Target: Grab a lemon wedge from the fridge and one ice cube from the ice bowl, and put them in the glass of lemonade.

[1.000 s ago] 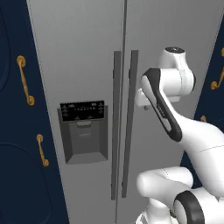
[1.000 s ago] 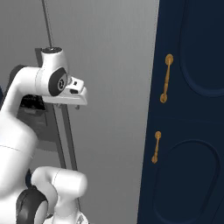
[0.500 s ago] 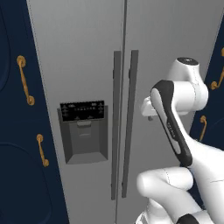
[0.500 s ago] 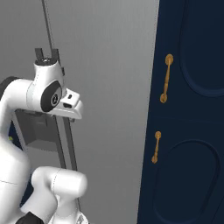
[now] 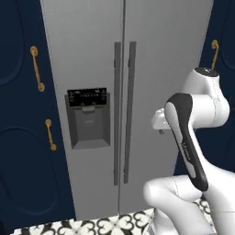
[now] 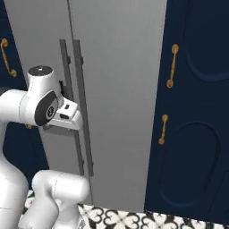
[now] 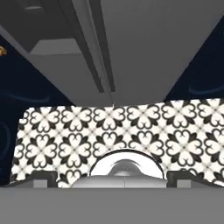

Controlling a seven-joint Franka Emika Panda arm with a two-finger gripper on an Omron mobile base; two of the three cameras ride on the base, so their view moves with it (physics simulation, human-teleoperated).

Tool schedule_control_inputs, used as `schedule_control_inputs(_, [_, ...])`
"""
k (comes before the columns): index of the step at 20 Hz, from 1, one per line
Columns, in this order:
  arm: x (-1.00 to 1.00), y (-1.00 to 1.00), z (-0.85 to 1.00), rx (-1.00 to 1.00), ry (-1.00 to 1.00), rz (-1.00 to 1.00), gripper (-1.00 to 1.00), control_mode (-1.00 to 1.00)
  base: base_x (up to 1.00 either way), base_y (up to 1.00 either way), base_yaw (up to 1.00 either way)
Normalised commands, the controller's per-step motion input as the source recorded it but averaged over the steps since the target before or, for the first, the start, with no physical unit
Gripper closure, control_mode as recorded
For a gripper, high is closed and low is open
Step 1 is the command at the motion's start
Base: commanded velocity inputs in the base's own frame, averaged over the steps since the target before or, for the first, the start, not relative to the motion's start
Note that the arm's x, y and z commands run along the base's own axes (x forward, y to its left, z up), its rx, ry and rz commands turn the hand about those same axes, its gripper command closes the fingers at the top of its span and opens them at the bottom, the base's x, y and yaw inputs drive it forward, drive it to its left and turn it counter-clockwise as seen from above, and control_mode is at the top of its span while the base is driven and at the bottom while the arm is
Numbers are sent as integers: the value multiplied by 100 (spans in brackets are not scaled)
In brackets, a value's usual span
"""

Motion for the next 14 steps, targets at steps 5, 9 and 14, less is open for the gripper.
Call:
schedule_control_inputs(5, [0,0,0,0,0,0,-100,100,18,50,83])
schedule_control_inputs(9, [0,0,0,0,0,0,-100,100,34,4,100])
schedule_control_inputs(14, [0,0,0,0,0,0,-100,100,44,2,98])
